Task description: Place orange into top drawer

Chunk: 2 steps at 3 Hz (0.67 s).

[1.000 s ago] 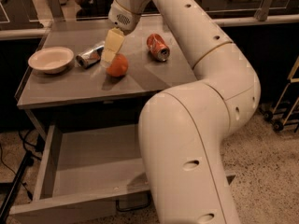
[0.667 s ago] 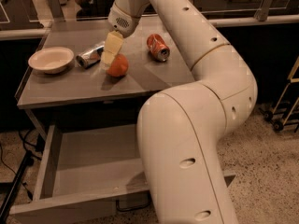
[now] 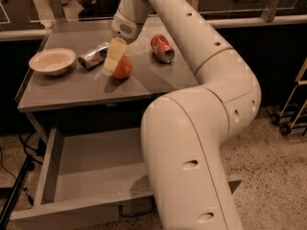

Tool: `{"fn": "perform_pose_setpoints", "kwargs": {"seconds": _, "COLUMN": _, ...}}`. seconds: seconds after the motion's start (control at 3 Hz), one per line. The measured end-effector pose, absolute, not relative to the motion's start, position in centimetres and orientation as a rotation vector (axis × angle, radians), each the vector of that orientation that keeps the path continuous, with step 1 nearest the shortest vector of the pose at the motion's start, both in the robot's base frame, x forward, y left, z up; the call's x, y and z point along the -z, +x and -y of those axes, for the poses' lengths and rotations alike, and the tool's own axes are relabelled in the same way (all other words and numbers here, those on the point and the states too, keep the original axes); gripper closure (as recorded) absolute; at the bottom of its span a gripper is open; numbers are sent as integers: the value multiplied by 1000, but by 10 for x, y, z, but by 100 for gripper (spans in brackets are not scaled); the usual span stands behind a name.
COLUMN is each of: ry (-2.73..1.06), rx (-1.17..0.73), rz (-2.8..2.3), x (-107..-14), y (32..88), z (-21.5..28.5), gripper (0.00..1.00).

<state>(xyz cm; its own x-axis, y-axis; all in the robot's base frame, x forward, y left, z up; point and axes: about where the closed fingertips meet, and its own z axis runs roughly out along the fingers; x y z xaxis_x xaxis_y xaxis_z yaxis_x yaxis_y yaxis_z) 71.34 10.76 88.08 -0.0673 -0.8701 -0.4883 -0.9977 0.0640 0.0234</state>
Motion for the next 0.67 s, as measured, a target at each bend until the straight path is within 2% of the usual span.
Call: {"fn": "perform_pose_setpoints", "kwargs": {"seconds": 0.67, "ry": -1865, "rx": -557, "rz": -2030, "x": -856, "y": 716, "z": -104, "gripper": 0}}
